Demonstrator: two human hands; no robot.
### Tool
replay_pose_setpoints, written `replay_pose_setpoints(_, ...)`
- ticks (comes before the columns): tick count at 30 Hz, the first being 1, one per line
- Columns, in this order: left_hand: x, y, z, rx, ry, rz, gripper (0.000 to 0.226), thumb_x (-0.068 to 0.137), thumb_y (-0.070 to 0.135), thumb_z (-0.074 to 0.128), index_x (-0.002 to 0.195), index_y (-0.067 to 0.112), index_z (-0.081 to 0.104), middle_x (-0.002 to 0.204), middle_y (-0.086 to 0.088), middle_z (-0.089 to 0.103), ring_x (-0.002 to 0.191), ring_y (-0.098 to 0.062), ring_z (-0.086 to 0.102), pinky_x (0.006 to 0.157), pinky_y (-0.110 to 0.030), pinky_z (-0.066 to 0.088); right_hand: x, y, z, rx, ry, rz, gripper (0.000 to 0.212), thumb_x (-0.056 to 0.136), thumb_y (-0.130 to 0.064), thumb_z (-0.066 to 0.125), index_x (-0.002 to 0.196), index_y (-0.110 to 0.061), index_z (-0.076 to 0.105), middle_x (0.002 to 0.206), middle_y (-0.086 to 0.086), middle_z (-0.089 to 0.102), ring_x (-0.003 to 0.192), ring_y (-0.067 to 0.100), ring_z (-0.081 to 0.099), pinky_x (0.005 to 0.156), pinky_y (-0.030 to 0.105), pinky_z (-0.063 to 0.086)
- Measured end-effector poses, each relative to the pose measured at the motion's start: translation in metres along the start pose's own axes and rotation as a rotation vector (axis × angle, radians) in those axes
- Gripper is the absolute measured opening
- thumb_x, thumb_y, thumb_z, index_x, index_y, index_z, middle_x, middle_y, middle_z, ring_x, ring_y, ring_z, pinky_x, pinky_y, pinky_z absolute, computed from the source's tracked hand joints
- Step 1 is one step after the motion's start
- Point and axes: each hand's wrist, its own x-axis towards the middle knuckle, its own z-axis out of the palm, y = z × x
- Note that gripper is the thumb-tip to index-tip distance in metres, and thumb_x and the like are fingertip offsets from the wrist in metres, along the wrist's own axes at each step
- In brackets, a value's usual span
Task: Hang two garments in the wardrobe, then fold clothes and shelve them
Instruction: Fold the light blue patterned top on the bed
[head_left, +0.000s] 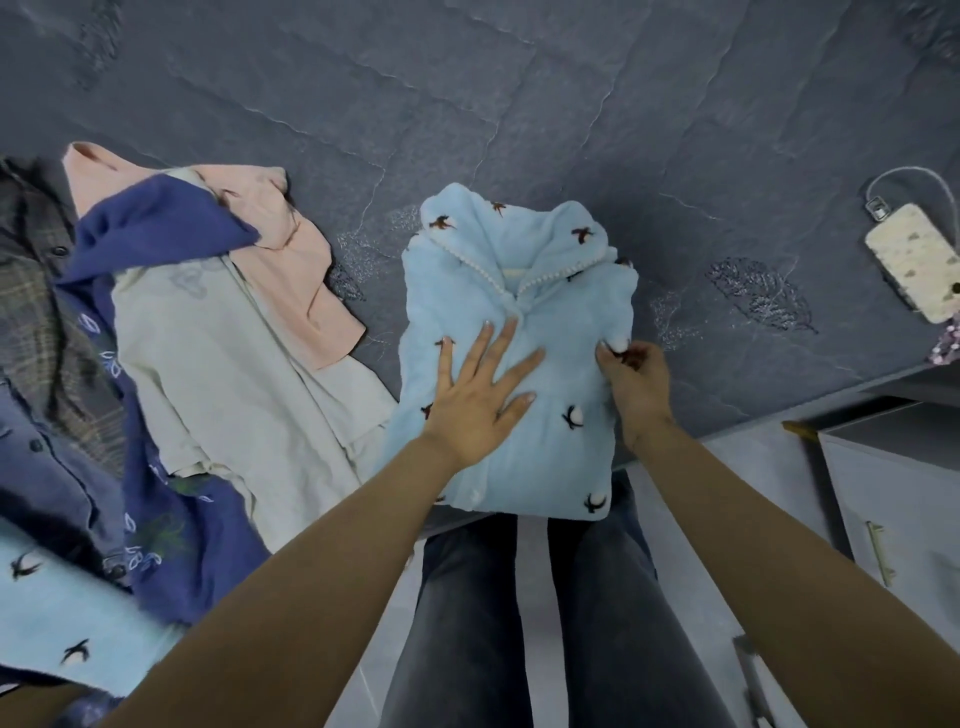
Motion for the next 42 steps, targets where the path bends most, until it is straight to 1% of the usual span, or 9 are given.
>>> replay_pose_setpoints(6,0.048,-0.009,-0.082,-0.861,0.657,-0.672,0.026,0.089,0.039,0.061,0.098,0.016,0.052,0.093,0.005,0.058,0.081,-0.012,0.057,0.077,-0.033,0.047,0.026,-0.081,0.009,-0.129,0.015,-0.292,0.009,0.093,-0.022,0.060,0.099,-0.020,0.054,0.095,-0.002,0.056,0.083,0.008,0.054,0.076,0.024,0.048)
replay_pose_setpoints(9,0.097,-0.035,-0.117,-1.238,0.390,-1.043,0.049,0.084,0.063,0.059,0.101,0.017,0.057,0.084,0.000,0.057,0.071,-0.016,0.056,0.069,-0.032,0.050,0.056,-0.119,0.033,-0.240,-0.089,-0.130,0.041,0.090,-0.051,0.059,0.072,-0.014,0.053,0.077,0.004,0.057,0.077,0.020,0.055,0.077,0.039,0.051)
replay_pose_setpoints(13,0.134,-0.039,-0.132,-1.425,0.066,-1.145,0.046,0.086,0.062,0.058,0.103,0.019,0.060,0.081,0.002,0.061,0.069,-0.011,0.058,0.056,-0.021,0.045,0.079,-0.140,0.057,-0.384,-0.237,0.075,0.065,0.076,-0.065,0.068,0.113,-0.011,0.067,0.125,0.006,0.064,0.113,0.025,0.058,0.100,0.037,0.047)
replay_pose_setpoints(21,0.114,-0.059,-0.132,-2.085,0.076,-1.356,0.016,0.092,0.020,0.058,0.107,0.016,0.062,0.107,0.006,0.063,0.094,-0.010,0.062,0.096,-0.019,0.048,0.084,-0.144,0.012,0.028,-0.287,0.415,0.025,0.097,-0.020,0.052,0.098,0.001,0.065,0.075,0.011,0.072,0.061,0.022,0.069,0.052,0.028,0.057)
replay_pose_setpoints(26,0.103,-0.032,-0.125,-2.466,0.373,-1.479,0.018,0.092,0.015,0.061,0.110,0.011,0.063,0.098,0.003,0.064,0.070,-0.011,0.059,0.058,-0.018,0.053,0.069,-0.127,-0.007,0.263,-0.116,0.682,0.022,0.094,-0.023,0.057,0.078,-0.009,0.062,0.051,0.002,0.064,0.042,0.013,0.060,0.039,0.017,0.048)
replay_pose_setpoints(30,0.109,-0.018,-0.124,-1.946,0.481,-1.306,0.019,0.092,0.006,0.060,0.109,-0.001,0.060,0.100,-0.007,0.058,0.085,-0.017,0.057,0.072,-0.027,0.052,0.069,-0.126,0.002,0.196,-0.224,0.619,0.027,0.096,-0.027,0.059,0.114,-0.007,0.062,0.102,0.010,0.069,0.089,0.021,0.068,0.053,0.029,0.057)
replay_pose_setpoints(34,0.119,-0.031,-0.129,-0.511,0.473,-0.718,0.044,0.088,0.022,0.065,0.129,0.016,0.053,0.127,-0.003,0.047,0.119,-0.019,0.042,0.101,-0.029,0.031,0.088,-0.128,-0.001,-0.504,-0.057,-0.215,0.046,0.088,-0.020,0.069,0.129,-0.010,0.052,0.127,0.009,0.055,0.115,0.021,0.054,0.093,0.040,0.050)
replay_pose_setpoints(37,0.148,-0.043,-0.135,-0.131,0.087,-0.258,0.041,0.090,0.044,0.060,0.129,0.029,0.057,0.138,0.003,0.050,0.133,-0.022,0.035,0.105,-0.039,0.024,0.100,-0.142,0.011,-0.583,-0.275,-0.564,0.027,0.093,-0.023,0.064,0.118,-0.012,0.067,0.123,0.001,0.057,0.115,0.016,0.054,0.102,0.035,0.045)
replay_pose_setpoints(42,0.172,-0.058,-0.124,0.003,-0.425,-0.229,0.074,0.083,0.043,0.071,0.147,0.029,0.038,0.154,-0.004,0.032,0.139,-0.028,0.033,0.114,-0.040,0.026,0.104,-0.143,0.030,-1.038,-0.688,-0.499,0.057,0.083,-0.046,0.071,0.132,-0.018,0.060,0.132,-0.004,0.056,0.119,0.011,0.052,0.100,0.023,0.039)
